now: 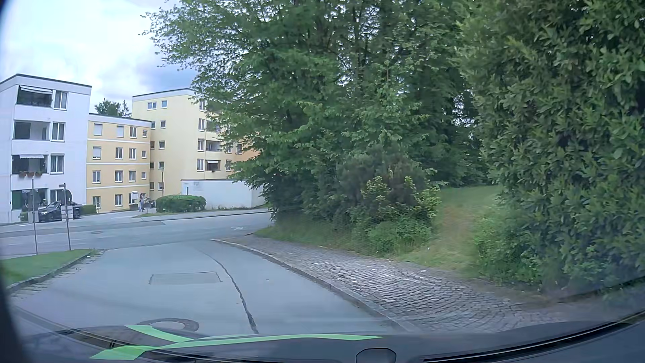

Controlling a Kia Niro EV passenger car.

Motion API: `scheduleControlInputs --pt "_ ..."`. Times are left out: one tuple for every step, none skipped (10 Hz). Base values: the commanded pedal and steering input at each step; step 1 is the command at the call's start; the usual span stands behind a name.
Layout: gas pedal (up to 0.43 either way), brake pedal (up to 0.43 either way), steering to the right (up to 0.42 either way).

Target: Follow the waypoints while adhering to traffic rules and regulations

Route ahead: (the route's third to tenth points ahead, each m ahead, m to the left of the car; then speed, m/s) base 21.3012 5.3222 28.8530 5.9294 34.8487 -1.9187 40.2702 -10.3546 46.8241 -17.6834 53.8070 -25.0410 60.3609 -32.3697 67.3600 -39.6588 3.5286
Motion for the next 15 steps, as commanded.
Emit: scheduleControlInputs --pt "0.0 0.201 -0.198" --pt "0.0 0.201 -0.198" --pt "0.0 0.201 -0.197" --pt "0.0 0.207 -0.197" --pt "0.0 0.207 -0.197" --pt "0.0 0.207 -0.196" --pt "0.0 0.213 -0.195" --pt "0.0 0.213 -0.195" --pt "0.0 0.213 -0.194" --pt "0.0 0.22 -0.191" --pt "0.0 0.22 -0.187" --pt "0.0 0.226 -0.181" --pt "0.0 0.226 -0.175" --pt "0.0 0.232 -0.171" --pt "0.0 0.238 -0.171"
